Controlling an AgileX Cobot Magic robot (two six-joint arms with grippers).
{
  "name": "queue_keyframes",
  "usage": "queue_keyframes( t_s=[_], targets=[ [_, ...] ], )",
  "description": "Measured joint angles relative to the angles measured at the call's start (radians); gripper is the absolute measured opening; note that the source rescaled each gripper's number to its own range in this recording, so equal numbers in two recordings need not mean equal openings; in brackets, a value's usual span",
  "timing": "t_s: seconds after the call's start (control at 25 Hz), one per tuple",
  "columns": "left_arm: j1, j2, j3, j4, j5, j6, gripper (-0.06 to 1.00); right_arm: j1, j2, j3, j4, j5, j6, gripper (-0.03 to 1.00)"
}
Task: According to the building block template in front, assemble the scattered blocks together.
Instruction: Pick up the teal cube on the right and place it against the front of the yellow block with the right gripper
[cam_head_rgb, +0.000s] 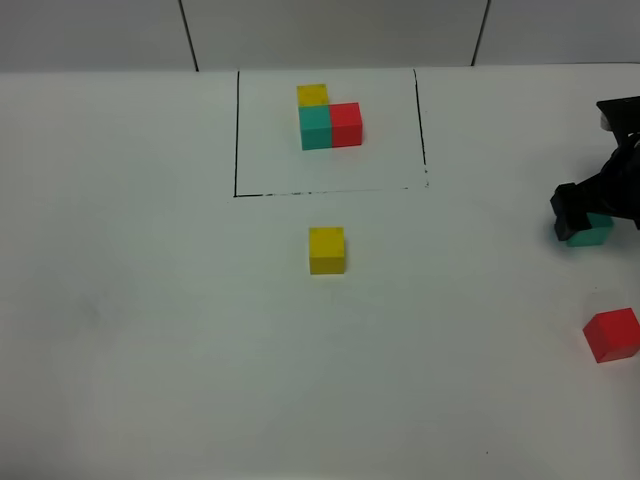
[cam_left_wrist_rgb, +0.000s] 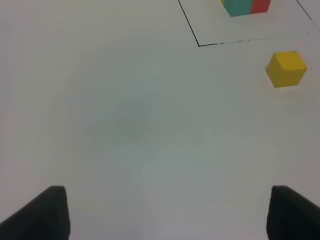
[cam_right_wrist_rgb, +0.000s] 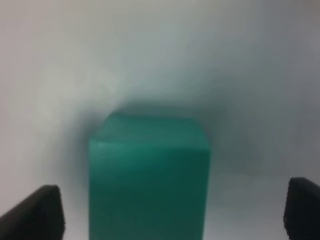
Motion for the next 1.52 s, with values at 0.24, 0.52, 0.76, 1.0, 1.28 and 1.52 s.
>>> queue_keyframes(
  t_s=[0.24,0.52,0.76,1.0,1.28,1.52],
  targets=[
    [0.0,0.0,0.0,0.0,0.0,0.0,0.9,0.0,0.029,-0.001,-0.002,-0.021,-0.004,0.85],
    [0.0,0.0,0.0,0.0,0.0,0.001,0.91,0.0,0.049,-0.008,-0.003,-0.043,-0.006,0.0],
    [0.0,0.0,0.0,0.0,0.0,0.001,0.91,0.0,0.047,-0.009,-0.004,-0.035,-0.005,0.01],
    [0.0,0.0,0.0,0.0,0.0,0.001,0.91,0.001,-0.043,-0.009,-0.025,0.015,0.099,0.01],
    [0.0,0.0,0.0,0.0,0.0,0.001,0.9,0.081,-0.16,-0.009,-0.14,0.196,0.292,0.01],
    [0.0,0.0,0.0,0.0,0.0,0.001,0.9,0.221,-0.189,-0.009,-0.255,0.32,0.477,0.01]
  ],
)
